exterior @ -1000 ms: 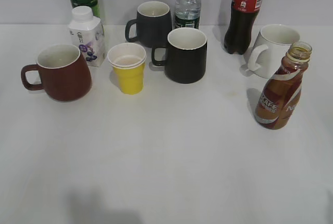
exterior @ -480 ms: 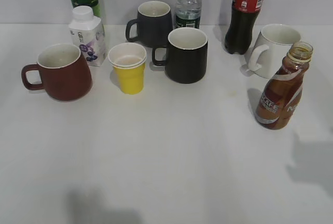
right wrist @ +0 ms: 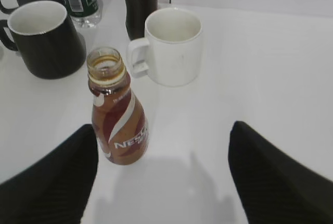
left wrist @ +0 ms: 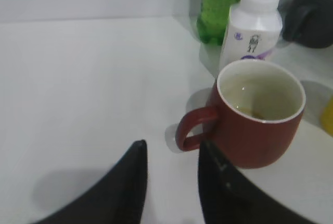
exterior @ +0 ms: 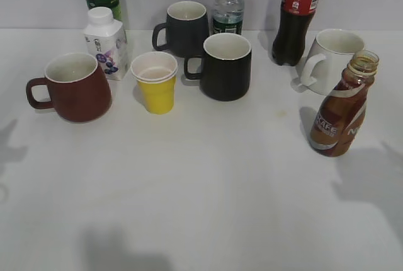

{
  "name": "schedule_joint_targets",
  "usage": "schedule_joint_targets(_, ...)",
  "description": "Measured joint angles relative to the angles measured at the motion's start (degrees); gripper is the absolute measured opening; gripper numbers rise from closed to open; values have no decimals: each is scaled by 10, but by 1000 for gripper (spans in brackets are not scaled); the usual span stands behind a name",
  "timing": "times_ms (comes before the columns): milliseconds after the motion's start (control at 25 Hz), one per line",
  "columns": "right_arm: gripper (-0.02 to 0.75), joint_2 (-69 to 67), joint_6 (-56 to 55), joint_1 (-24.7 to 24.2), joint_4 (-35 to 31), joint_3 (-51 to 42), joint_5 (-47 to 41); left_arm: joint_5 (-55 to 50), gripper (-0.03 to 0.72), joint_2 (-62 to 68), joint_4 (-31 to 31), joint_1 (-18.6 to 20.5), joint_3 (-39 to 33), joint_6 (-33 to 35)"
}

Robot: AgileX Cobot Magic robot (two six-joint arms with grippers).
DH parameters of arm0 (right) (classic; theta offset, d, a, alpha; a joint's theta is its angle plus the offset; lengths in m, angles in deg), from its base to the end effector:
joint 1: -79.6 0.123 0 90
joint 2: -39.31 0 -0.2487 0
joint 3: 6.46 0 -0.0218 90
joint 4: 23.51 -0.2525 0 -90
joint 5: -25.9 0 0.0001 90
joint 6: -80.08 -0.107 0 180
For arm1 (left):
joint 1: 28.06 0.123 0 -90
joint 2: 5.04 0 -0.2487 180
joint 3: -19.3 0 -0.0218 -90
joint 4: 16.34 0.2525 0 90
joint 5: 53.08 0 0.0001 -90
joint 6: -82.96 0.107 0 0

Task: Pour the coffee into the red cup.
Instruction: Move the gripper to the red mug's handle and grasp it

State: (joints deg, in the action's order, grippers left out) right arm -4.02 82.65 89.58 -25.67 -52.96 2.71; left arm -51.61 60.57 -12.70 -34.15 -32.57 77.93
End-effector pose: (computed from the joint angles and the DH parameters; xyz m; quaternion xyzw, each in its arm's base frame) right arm 0.1671 0.0310 0.2743 -0.0808 0.8300 0.0514 0.5495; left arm 0.2262 -0.0243 0.2053 0.0352 0.8474 -0.0353 0.5286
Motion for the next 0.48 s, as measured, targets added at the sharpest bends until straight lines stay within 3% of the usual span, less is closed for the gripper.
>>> schedule_joint_targets(280, 498, 0, 0, 18, -44, -59, 7, 221, 350, 54, -2, 0, -116, 0)
schedule_joint_targets(480, 490, 0, 0, 41, -56, -77, 24, 356, 370, 148, 4, 0, -125, 0)
